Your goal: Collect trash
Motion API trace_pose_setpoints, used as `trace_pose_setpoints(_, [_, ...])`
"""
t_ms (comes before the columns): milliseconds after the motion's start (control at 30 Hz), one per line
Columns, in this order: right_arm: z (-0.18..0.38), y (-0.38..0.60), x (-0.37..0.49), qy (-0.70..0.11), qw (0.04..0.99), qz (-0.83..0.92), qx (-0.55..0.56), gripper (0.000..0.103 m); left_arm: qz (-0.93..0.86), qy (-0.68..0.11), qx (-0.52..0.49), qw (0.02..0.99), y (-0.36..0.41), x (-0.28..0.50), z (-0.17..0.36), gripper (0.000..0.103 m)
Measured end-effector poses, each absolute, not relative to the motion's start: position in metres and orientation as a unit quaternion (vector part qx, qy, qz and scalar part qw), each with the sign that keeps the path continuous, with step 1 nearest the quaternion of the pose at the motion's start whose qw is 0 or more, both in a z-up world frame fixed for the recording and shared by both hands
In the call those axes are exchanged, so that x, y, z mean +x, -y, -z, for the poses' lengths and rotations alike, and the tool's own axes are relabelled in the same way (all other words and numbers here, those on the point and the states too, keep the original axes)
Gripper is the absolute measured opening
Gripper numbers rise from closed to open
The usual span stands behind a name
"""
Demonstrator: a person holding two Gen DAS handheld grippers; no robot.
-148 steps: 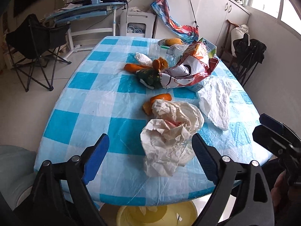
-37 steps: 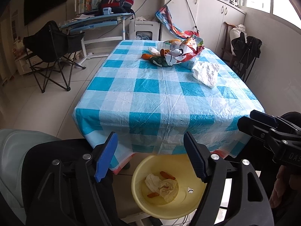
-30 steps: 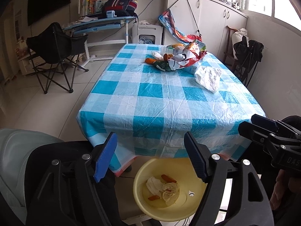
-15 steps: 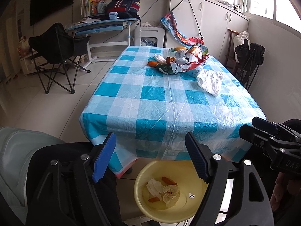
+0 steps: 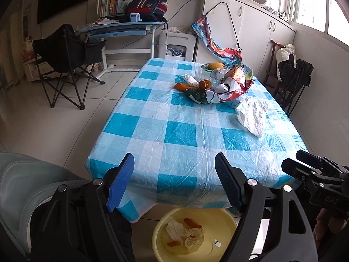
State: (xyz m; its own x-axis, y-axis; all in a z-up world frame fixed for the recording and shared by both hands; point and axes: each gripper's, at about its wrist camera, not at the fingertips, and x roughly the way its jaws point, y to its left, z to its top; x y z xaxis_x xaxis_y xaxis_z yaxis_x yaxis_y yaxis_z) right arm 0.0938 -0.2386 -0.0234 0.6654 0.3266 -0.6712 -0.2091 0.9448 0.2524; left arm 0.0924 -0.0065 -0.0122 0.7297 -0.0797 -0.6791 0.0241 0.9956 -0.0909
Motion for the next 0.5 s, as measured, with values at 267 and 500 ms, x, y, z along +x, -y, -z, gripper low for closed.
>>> trace_pose_setpoints(267, [0.027, 0.243, 0.151, -0.394, 0.908, -0.126, 0.062, 0.074, 0.022, -0.365, -0.042, 0.93, 0.008, 0.137, 0.008, 0.073])
trace_pose_setpoints(500, [0.045, 0.245, 0.196, -0.414, 0.902, -0.103, 0.057, 0.074, 0.019, -0.377, -0.063, 0.924, 0.009, 0.188, 0.012, 0.073])
